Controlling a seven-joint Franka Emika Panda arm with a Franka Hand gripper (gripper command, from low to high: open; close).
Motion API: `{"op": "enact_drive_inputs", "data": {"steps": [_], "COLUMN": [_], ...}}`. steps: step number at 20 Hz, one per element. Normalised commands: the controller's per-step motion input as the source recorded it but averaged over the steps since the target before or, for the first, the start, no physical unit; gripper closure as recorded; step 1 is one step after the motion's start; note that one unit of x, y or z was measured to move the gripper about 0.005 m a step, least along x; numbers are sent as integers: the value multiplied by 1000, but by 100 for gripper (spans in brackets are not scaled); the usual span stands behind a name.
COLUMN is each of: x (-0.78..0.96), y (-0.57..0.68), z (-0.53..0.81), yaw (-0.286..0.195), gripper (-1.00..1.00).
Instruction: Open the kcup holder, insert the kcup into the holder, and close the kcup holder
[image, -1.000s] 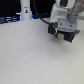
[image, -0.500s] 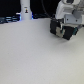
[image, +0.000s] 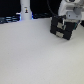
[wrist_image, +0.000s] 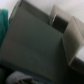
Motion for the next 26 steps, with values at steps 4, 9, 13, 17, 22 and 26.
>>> {"op": "enact_drive_inputs", "data": {"steps": [4,9,13,17,22,26], "x": [-467,-170,-40,70,203,204], "y": [388,98,59,137,441,659], "z": [40,177,81,193,17,67], "yaw": [1,-4,-4,6,24,0], "gripper": [-100,-100,-100,-100,-100,-100]}}
